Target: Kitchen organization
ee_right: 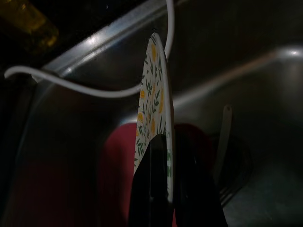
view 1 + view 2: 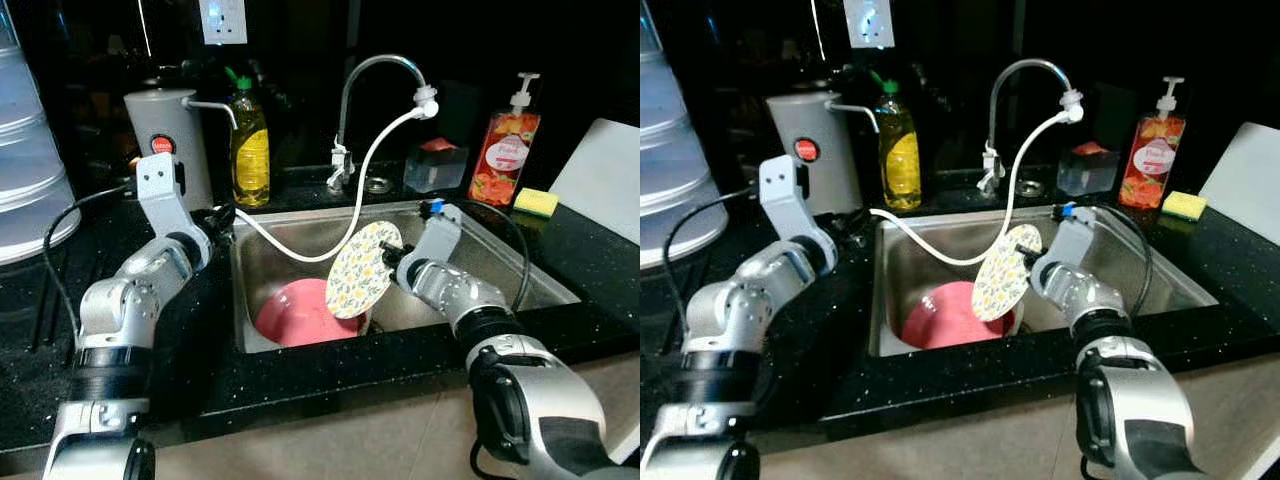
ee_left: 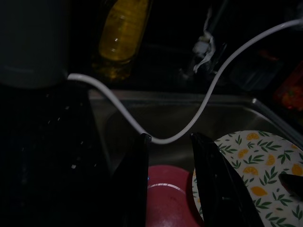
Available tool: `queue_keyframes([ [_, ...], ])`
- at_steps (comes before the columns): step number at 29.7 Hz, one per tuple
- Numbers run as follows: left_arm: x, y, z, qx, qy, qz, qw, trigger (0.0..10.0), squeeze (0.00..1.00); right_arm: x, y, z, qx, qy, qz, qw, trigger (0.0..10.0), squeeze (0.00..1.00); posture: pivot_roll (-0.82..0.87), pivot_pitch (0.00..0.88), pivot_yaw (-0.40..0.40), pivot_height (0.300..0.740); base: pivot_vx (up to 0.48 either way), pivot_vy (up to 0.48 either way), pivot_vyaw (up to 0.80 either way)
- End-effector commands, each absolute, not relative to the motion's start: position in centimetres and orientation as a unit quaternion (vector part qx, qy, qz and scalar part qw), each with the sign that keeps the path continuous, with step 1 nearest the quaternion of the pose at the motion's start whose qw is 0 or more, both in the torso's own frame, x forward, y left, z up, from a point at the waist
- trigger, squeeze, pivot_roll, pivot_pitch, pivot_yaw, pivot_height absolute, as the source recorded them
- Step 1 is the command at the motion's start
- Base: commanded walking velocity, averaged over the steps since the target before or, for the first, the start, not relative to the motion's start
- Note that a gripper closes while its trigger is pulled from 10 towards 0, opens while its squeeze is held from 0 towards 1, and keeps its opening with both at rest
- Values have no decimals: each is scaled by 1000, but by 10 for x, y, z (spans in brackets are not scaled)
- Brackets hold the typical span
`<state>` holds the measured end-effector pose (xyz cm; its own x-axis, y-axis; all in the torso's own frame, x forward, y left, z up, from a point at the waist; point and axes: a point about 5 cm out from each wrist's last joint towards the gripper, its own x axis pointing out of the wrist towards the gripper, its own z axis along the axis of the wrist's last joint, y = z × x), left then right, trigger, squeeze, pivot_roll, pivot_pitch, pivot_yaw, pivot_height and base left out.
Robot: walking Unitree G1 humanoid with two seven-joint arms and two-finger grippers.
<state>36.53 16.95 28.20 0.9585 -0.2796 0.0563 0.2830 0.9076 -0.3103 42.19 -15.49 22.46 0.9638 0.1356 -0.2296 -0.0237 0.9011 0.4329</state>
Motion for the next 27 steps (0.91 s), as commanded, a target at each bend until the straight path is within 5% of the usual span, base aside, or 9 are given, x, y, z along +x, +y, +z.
queue_keyframes([
  [1, 362, 170, 277, -158, 2, -139, 978, 10000, 0, 423, -145, 225, 207, 126, 53, 969, 10000, 0, -12, 44, -33, 740, 0, 0, 0],
  [3, 360, 166, 273, -159, 6, -143, 977, 10000, 0, 423, -140, 225, 206, 123, 58, 969, 10000, 275, -15, 45, -31, 740, 0, 0, 0],
  [4, 360, 166, 273, -159, 6, -143, 977, 10000, 0, 423, -140, 225, 206, 123, 58, 969, 10000, 275, -15, 45, -31, 740, 0, 0, 0],
  [6, 359, 163, 270, -160, 11, -145, 976, 10000, 0, 424, -140, 227, 206, 115, 52, 970, 10000, 1000, -14, 46, -29, 740, 0, 0, 0],
  [11, 356, 162, 269, -158, 15, -145, 977, 10000, 0, 427, -144, 252, 216, 28, 75, 973, 10000, 1000, -14, 47, -28, 740, 0, 0, 0],
  [12, 356, 162, 269, -158, 15, -145, 977, 10000, 0, 427, -147, 259, 215, 8, 75, 974, 10000, 369, -15, 49, -28, 740, 0, 0, 0],
  [13, 356, 162, 269, -158, 15, -145, 977, 10000, 0, 427, -147, 259, 215, 8, 75, 974, 10000, 369, -15, 49, -28, 740, 0, 0, 0],
  [14, 355, 161, 269, -159, 15, -145, 977, 10000, 0, 428, -150, 266, 217, -9, 74, 973, 10000, 0, -16, 51, -27, 740, 0, 0, 0],
  [27, 349, 198, 272, -69, -16, -18, 997, 10000, 0, 366, -135, 307, 268, -136, 244, 922, 10000, 0, -44, 67, -5, 740, 0, 0, 0],
])
